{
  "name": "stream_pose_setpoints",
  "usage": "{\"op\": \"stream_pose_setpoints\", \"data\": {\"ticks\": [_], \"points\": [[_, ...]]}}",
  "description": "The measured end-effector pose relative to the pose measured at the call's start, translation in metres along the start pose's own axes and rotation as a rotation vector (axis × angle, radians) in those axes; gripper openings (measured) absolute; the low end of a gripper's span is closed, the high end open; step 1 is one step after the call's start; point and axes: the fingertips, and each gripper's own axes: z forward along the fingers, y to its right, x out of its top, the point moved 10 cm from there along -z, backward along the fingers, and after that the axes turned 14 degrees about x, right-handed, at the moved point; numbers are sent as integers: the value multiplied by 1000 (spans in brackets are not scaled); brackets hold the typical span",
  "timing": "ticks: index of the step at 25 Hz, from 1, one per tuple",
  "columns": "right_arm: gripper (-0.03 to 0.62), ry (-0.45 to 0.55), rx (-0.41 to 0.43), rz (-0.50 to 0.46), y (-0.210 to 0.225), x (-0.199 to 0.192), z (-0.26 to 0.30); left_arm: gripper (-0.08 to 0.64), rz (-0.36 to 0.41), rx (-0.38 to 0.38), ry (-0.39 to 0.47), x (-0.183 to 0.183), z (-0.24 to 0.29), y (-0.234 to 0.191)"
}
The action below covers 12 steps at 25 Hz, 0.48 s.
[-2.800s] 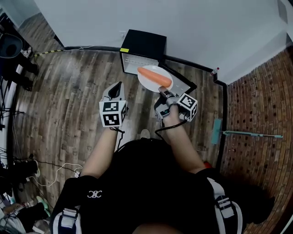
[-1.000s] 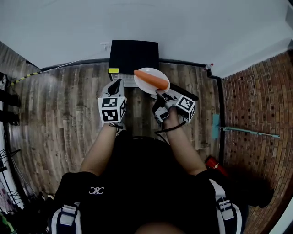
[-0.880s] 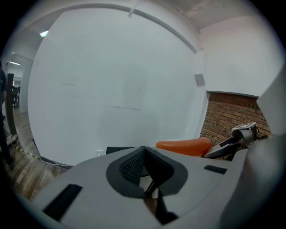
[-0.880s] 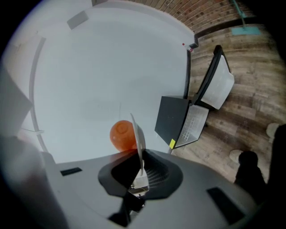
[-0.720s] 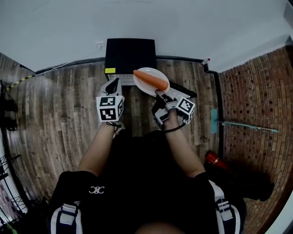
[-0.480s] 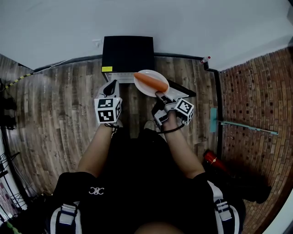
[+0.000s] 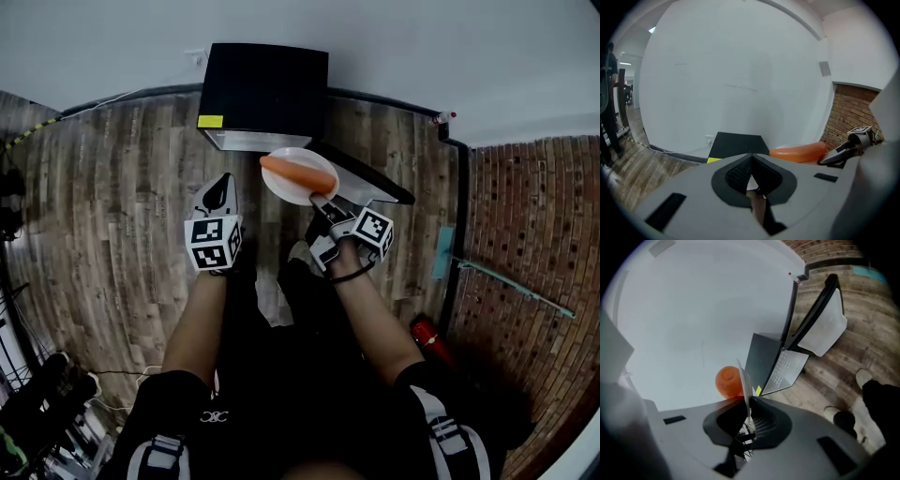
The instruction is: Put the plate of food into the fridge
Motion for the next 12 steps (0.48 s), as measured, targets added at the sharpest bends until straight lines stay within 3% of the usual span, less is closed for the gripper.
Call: {"op": "stream_pose_setpoints", "data": {"ticks": [6, 12], "points": [[29, -38, 23, -4, 109, 1, 67, -8, -1, 21, 84, -72, 92, -28], [29, -4, 44, 23, 259, 11, 134, -8, 21, 15, 166, -160, 193, -54]]}}
